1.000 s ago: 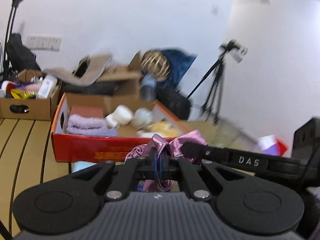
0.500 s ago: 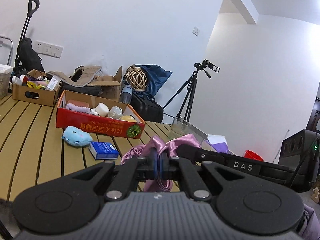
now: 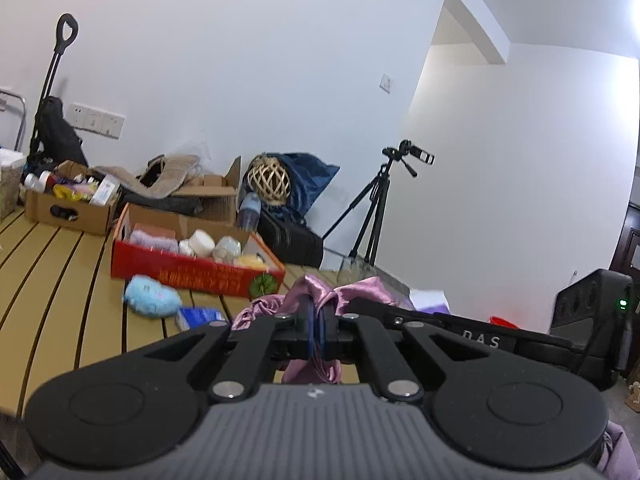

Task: Organize soft objects
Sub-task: 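Carry the purple bow into the box and open both grippers, then withdraw both grippers back over the table items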

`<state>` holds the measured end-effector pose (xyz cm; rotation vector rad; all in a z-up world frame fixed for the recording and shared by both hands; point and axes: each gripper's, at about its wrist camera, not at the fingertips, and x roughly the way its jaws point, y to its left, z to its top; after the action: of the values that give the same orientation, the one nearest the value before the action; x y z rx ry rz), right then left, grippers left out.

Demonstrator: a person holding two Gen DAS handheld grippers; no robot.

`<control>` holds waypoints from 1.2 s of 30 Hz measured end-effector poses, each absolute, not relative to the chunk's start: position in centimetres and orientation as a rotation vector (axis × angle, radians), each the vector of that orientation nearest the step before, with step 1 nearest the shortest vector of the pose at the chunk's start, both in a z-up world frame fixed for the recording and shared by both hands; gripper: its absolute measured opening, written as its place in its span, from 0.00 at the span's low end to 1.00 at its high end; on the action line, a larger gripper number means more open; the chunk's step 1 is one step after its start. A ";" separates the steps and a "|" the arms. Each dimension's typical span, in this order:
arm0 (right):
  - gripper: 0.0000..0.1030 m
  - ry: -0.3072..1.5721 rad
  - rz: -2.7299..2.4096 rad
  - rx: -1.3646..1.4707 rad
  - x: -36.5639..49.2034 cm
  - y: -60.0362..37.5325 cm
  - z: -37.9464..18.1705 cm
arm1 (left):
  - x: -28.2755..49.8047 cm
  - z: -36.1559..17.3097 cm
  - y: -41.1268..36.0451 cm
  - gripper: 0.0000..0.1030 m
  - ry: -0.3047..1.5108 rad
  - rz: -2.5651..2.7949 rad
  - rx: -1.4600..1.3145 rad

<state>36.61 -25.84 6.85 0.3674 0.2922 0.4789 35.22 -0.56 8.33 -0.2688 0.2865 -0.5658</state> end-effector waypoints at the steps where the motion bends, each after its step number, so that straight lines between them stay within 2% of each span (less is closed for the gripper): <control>1: 0.13 0.293 0.488 0.375 38.0 -25.9 7.2 | 36.7 8.6 -0.4 0.03 0.283 -0.571 -0.270; 8: 0.13 0.257 0.483 0.339 53.0 -26.0 10.2 | 50.9 11.2 -1.4 0.03 0.270 -0.572 -0.197; 13: 0.13 0.314 0.431 0.331 66.0 -25.7 9.5 | 63.3 10.3 -3.1 0.03 0.377 -0.589 -0.188; 17: 0.14 0.412 0.366 0.294 75.6 -25.2 6.8 | 74.1 6.7 -3.5 0.04 0.507 -0.545 -0.207; 21: 0.14 0.524 0.284 0.251 83.2 -24.2 2.6 | 81.3 1.9 -3.6 0.05 0.661 -0.444 -0.194; 25: 0.20 0.607 0.277 0.250 86.7 -23.1 -0.1 | 82.6 0.8 -2.3 0.10 0.676 -0.397 -0.180; 27: 0.24 0.614 0.276 0.255 86.9 -23.0 0.0 | 82.0 1.1 -1.3 0.40 0.667 -0.391 -0.205; 29: 0.46 0.594 0.261 0.254 86.3 -23.3 0.7 | 80.9 2.0 -1.1 0.41 0.644 -0.368 -0.185; 31: 0.50 0.577 0.256 0.262 85.2 -23.8 1.8 | 79.3 3.6 -1.0 0.41 0.621 -0.384 -0.164; 36: 0.50 0.505 0.266 0.228 80.1 -25.7 7.5 | 73.6 9.1 -0.2 0.42 0.542 -0.392 -0.130</control>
<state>80.11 -25.66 7.52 0.2279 0.5055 0.2665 73.63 -0.19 9.11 -0.1298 0.5422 -0.3917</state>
